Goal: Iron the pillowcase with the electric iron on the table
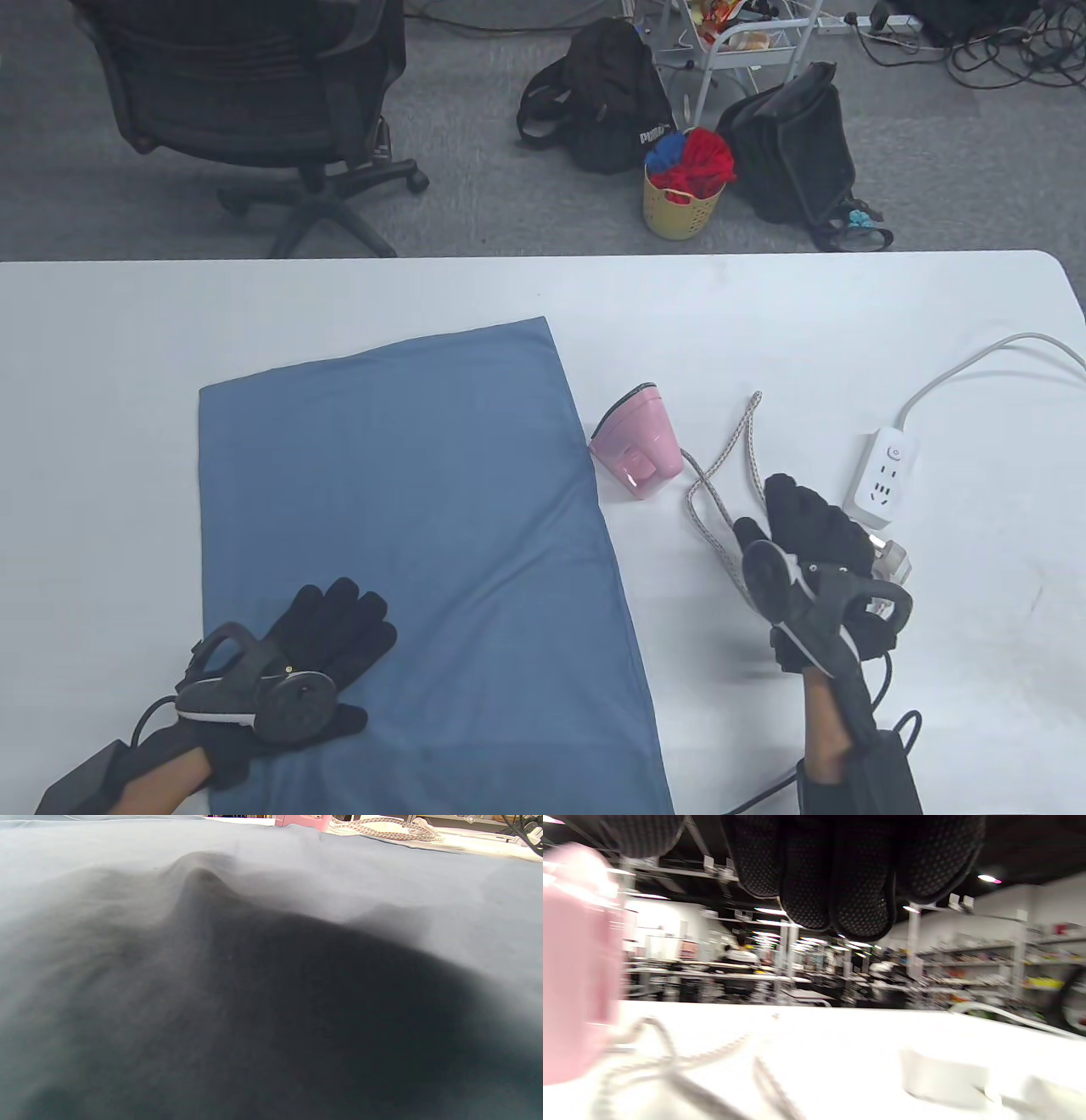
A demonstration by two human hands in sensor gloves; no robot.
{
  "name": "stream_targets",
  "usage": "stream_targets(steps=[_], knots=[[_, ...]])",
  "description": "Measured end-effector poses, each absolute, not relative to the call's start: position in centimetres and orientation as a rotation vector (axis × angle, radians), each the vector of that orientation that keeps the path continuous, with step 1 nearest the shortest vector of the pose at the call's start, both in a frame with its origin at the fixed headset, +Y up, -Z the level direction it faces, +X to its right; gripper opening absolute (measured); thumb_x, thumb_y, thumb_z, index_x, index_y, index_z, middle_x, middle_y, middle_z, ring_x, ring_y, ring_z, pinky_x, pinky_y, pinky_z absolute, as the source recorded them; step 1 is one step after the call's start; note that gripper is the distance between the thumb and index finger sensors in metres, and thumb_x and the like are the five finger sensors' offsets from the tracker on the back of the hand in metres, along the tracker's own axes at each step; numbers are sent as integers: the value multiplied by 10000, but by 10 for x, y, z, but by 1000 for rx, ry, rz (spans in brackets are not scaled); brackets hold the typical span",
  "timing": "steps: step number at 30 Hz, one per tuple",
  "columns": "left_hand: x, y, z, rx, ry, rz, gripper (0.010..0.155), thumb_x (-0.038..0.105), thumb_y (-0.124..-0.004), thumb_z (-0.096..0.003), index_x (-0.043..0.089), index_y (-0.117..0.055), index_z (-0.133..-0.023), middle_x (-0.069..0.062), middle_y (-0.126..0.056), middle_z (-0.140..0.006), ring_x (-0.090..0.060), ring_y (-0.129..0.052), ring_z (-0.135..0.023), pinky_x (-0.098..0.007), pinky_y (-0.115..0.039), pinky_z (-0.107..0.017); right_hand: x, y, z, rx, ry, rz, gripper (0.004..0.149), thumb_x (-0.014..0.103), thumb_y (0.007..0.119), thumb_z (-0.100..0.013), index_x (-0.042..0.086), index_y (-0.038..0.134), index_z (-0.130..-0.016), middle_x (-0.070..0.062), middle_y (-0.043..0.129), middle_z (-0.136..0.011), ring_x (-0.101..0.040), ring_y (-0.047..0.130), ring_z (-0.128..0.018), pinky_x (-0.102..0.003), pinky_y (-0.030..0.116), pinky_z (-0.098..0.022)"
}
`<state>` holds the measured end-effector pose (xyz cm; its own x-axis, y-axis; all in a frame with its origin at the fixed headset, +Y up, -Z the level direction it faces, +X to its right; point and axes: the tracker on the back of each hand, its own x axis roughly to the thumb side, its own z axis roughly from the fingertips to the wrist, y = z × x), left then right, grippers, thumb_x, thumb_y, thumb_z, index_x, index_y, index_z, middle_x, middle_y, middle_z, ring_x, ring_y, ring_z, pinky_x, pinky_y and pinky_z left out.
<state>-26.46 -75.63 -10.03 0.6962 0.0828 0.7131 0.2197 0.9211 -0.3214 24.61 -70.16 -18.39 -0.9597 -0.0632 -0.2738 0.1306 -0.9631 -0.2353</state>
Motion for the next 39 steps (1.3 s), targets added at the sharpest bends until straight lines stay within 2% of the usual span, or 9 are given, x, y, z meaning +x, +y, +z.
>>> stream_targets(steps=[3, 5, 8, 16, 26, 30, 32, 36, 39], knots=[[-265, -756, -100, -403, -803, -76, 837, 646, -469, -485, 311, 54, -1046, -49, 198, -1126, -398, 173, -1003, -599, 12, -731, 275, -713, -188, 633, 299, -2951, 731, 538, 656, -464, 176, 610, -1096, -152, 728, -1071, -356, 836, -921, -588, 638, -688], [-265, -757, -101, -405, -802, -77, 837, 645, -469, -486, 310, 54, -1047, -52, 196, -1127, -397, 173, -1003, -599, 13, -731, 302, -724, -188, 852, 104, -2890, 781, 527, 636, -485, 121, 515, -1142, -199, 614, -1138, -404, 732, -1005, -605, 579, -725], [-265, -757, -101, -412, -800, -81, 836, 644, -471, -486, 310, 52, -1047, -51, 194, -1127, -399, 171, -1003, -599, 11, -731, 327, -742, -187, 1038, -17, -2832, 772, 478, 633, -506, 86, 472, -1152, -227, 577, -1153, -428, 708, -1020, -604, 585, -720], [-266, -756, -102, -413, -792, -88, 837, 643, -472, -485, 311, 50, -1048, -51, 195, -1128, -398, 171, -1004, -599, 12, -732, 332, -770, -198, 997, -245, -2884, 696, 427, 602, -528, 145, 462, -1149, -131, 646, -1137, -379, 755, -994, -596, 595, -718], [-267, -757, -103, -429, -780, -86, 831, 641, -473, -486, 313, 38, -1053, -51, 183, -1134, -400, 161, -1008, -599, 3, -736, 328, -769, -198, 1028, -352, -2757, 668, 338, 685, -486, 86, 559, -1092, -208, 686, -1048, -325, 811, -885, -567, 652, -697], [-268, -757, -104, -434, -778, -85, 830, 640, -474, -486, 314, 34, -1055, -51, 180, -1136, -399, 160, -1009, -599, 3, -737, 328, -762, -196, 1009, -298, -2835, 681, 398, 774, -421, 106, 654, -1025, -218, 761, -953, -276, 888, -768, -586, 710, -654], [-268, -757, -104, -435, -777, -84, 828, 639, -475, -487, 314, 32, -1055, -52, 179, -1137, -401, 160, -1009, -600, 1, -737, 329, -749, -192, 998, -315, -2887, 681, 431, 753, -435, 95, 644, -1017, -212, 762, -936, -284, 925, -769, -573, 728, -642], [-269, -757, -105, -439, -772, -85, 828, 639, -475, -487, 313, 31, -1056, -54, 178, -1138, -402, 159, -1009, -600, 0, -737, 333, -708, -183, 1033, 154, -3031, 634, 386, 815, -439, 83, 686, -980, -200, 843, -917, -305, 1058, -688, -467, 866, -472], [-269, -757, -105, -441, -771, -83, 827, 638, -475, -488, 314, 31, -1056, -51, 178, -1138, -401, 157, -1010, -599, 0, -738, 336, -696, -188, 1034, 202, -3133, 627, 385, 821, -443, 72, 688, -970, -208, 874, -864, -301, 1086, -633, -446, 884, -424]])
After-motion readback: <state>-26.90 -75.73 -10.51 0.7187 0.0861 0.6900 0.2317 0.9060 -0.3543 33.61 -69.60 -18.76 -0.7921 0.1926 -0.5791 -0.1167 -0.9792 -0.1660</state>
